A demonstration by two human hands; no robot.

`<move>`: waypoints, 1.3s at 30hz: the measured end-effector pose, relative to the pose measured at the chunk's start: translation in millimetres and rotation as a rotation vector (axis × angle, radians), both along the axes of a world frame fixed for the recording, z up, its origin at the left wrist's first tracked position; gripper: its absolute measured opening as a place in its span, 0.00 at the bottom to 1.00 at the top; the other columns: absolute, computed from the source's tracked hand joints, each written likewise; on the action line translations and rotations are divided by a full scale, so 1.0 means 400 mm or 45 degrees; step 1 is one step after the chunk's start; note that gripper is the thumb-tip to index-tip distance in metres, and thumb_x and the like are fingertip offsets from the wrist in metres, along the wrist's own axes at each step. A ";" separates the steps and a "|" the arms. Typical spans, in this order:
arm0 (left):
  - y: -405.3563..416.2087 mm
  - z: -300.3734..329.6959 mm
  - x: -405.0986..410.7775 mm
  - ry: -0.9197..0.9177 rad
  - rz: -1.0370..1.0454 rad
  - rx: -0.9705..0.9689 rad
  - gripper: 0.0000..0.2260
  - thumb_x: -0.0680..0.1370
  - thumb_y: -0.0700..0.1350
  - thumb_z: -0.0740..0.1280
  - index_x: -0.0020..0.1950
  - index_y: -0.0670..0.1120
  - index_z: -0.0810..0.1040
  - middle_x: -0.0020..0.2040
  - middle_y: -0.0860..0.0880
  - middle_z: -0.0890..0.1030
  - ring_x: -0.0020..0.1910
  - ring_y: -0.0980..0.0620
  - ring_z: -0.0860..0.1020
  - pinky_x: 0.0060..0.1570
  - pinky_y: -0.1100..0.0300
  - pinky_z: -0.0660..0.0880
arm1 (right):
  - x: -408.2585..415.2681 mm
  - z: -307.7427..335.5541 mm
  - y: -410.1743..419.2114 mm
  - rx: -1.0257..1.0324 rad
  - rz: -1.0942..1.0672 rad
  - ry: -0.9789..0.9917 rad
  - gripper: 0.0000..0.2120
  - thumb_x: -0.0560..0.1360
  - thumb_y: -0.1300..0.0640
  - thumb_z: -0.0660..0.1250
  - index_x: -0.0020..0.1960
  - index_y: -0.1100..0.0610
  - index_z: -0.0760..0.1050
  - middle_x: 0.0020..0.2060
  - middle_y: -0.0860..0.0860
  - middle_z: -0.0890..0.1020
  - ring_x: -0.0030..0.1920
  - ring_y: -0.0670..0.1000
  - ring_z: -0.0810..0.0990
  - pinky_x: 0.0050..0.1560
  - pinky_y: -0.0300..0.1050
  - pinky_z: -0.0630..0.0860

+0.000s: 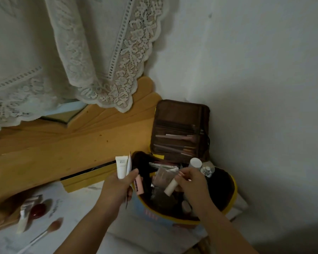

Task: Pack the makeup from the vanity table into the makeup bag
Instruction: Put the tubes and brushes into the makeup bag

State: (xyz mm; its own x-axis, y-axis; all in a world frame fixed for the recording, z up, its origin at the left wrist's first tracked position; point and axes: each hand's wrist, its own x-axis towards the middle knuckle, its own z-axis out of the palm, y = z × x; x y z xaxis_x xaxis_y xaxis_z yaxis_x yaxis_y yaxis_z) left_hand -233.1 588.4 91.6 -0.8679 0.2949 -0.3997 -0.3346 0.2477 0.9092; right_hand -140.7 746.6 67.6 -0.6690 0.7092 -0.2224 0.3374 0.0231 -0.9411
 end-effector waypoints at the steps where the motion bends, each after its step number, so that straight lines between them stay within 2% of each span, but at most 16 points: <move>1: 0.005 0.004 -0.016 0.015 -0.002 -0.001 0.09 0.76 0.46 0.67 0.39 0.44 0.73 0.25 0.44 0.72 0.23 0.51 0.68 0.23 0.63 0.66 | -0.029 -0.003 -0.001 -0.002 0.018 0.007 0.08 0.74 0.66 0.67 0.42 0.54 0.73 0.42 0.51 0.79 0.48 0.54 0.79 0.49 0.52 0.80; 7: 0.037 0.031 -0.105 0.091 -0.137 -0.028 0.10 0.75 0.45 0.68 0.46 0.38 0.76 0.35 0.35 0.78 0.21 0.54 0.68 0.20 0.66 0.67 | -0.190 -0.031 -0.017 0.346 0.101 -0.183 0.09 0.71 0.54 0.70 0.41 0.54 0.70 0.37 0.50 0.78 0.39 0.49 0.76 0.43 0.44 0.72; 10: 0.051 0.048 -0.138 0.142 -0.197 -0.009 0.10 0.75 0.45 0.68 0.47 0.37 0.77 0.42 0.30 0.80 0.21 0.55 0.68 0.20 0.66 0.67 | -0.238 -0.059 -0.022 0.531 0.148 -0.367 0.13 0.72 0.50 0.68 0.35 0.48 0.65 0.40 0.51 0.77 0.42 0.50 0.74 0.40 0.44 0.69; 13: 0.064 0.057 -0.161 0.166 -0.267 -0.003 0.12 0.76 0.45 0.67 0.49 0.35 0.77 0.42 0.31 0.80 0.18 0.59 0.67 0.21 0.67 0.67 | -0.256 -0.070 -0.022 0.650 0.144 -0.425 0.15 0.73 0.48 0.67 0.32 0.47 0.64 0.44 0.51 0.74 0.45 0.50 0.71 0.42 0.43 0.66; 16: 0.072 0.055 -0.173 0.153 -0.323 0.010 0.11 0.76 0.45 0.67 0.50 0.37 0.77 0.48 0.32 0.81 0.19 0.59 0.68 0.22 0.67 0.68 | -0.249 -0.070 -0.025 0.913 0.242 -0.445 0.06 0.73 0.50 0.67 0.43 0.52 0.78 0.48 0.53 0.77 0.51 0.52 0.73 0.49 0.43 0.70; 20: 0.075 0.050 -0.182 0.138 -0.353 0.000 0.10 0.76 0.45 0.67 0.49 0.38 0.77 0.48 0.32 0.81 0.23 0.56 0.69 0.22 0.67 0.68 | -0.223 -0.071 -0.032 1.269 0.318 -0.410 0.06 0.66 0.52 0.74 0.40 0.53 0.81 0.37 0.49 0.79 0.46 0.55 0.76 0.45 0.48 0.73; 22: 0.076 0.050 -0.185 0.145 -0.370 0.000 0.11 0.76 0.45 0.67 0.50 0.37 0.77 0.44 0.33 0.81 0.23 0.56 0.69 0.22 0.67 0.68 | -0.207 -0.069 -0.037 1.160 0.367 -0.512 0.13 0.73 0.51 0.67 0.57 0.49 0.75 0.48 0.49 0.76 0.54 0.55 0.72 0.54 0.46 0.68; 24: 0.078 0.051 -0.184 0.156 -0.383 -0.003 0.12 0.76 0.46 0.67 0.51 0.37 0.77 0.42 0.36 0.80 0.23 0.56 0.69 0.22 0.67 0.68 | -0.196 -0.074 -0.032 1.186 0.468 -0.589 0.18 0.74 0.50 0.63 0.64 0.47 0.68 0.58 0.50 0.74 0.60 0.55 0.68 0.60 0.47 0.63; 27: 0.080 0.060 -0.177 0.167 -0.417 -0.017 0.09 0.76 0.45 0.67 0.50 0.40 0.75 0.48 0.35 0.81 0.25 0.55 0.70 0.23 0.66 0.69 | -0.195 -0.064 -0.040 1.372 0.492 -0.634 0.13 0.69 0.48 0.69 0.54 0.44 0.76 0.54 0.50 0.76 0.58 0.55 0.71 0.56 0.53 0.68; 29: 0.082 0.064 -0.171 0.169 -0.440 -0.002 0.09 0.76 0.44 0.67 0.50 0.39 0.75 0.49 0.34 0.81 0.25 0.55 0.70 0.23 0.67 0.69 | -0.196 -0.058 -0.035 1.301 0.287 -0.491 0.06 0.66 0.46 0.69 0.43 0.43 0.79 0.45 0.47 0.79 0.49 0.51 0.75 0.44 0.45 0.73; 30: 0.084 0.065 -0.168 0.164 -0.449 0.007 0.09 0.76 0.44 0.67 0.50 0.39 0.75 0.48 0.34 0.81 0.24 0.55 0.69 0.22 0.67 0.68 | -0.191 -0.040 -0.031 1.163 0.231 -0.330 0.06 0.70 0.47 0.64 0.44 0.44 0.79 0.44 0.47 0.79 0.48 0.50 0.75 0.43 0.42 0.72; 32: 0.090 0.072 -0.158 0.145 -0.454 0.024 0.09 0.76 0.45 0.67 0.48 0.39 0.75 0.39 0.36 0.80 0.24 0.55 0.70 0.22 0.67 0.68 | -0.180 0.027 -0.033 0.656 0.169 -0.047 0.09 0.78 0.52 0.57 0.48 0.50 0.77 0.43 0.46 0.79 0.46 0.45 0.77 0.44 0.37 0.71; 34: 0.097 0.080 -0.146 0.113 -0.445 0.063 0.07 0.76 0.46 0.67 0.44 0.42 0.75 0.30 0.44 0.75 0.24 0.55 0.70 0.22 0.67 0.69 | -0.162 0.077 -0.040 0.014 0.281 0.193 0.05 0.78 0.58 0.62 0.52 0.52 0.74 0.42 0.46 0.79 0.42 0.42 0.80 0.41 0.34 0.75; 35: 0.102 0.083 -0.140 0.095 -0.447 0.086 0.06 0.76 0.46 0.67 0.42 0.44 0.75 0.29 0.47 0.74 0.24 0.55 0.70 0.23 0.66 0.69 | -0.154 0.096 -0.043 -0.103 0.364 0.222 0.08 0.76 0.60 0.64 0.54 0.52 0.73 0.42 0.48 0.80 0.42 0.43 0.81 0.41 0.34 0.77; 37: 0.110 0.088 -0.130 0.072 -0.478 0.106 0.05 0.76 0.46 0.67 0.41 0.45 0.75 0.29 0.48 0.75 0.23 0.56 0.72 0.24 0.66 0.70 | -0.144 0.098 -0.048 -0.086 0.421 0.221 0.12 0.74 0.62 0.68 0.54 0.49 0.72 0.45 0.50 0.82 0.43 0.46 0.83 0.42 0.36 0.79; 39: 0.112 0.089 -0.125 0.057 -0.493 0.087 0.05 0.76 0.46 0.66 0.42 0.46 0.75 0.29 0.48 0.75 0.23 0.56 0.72 0.23 0.67 0.70 | -0.140 0.082 -0.042 0.097 0.328 0.102 0.14 0.73 0.62 0.68 0.48 0.43 0.70 0.41 0.45 0.80 0.40 0.37 0.81 0.39 0.29 0.77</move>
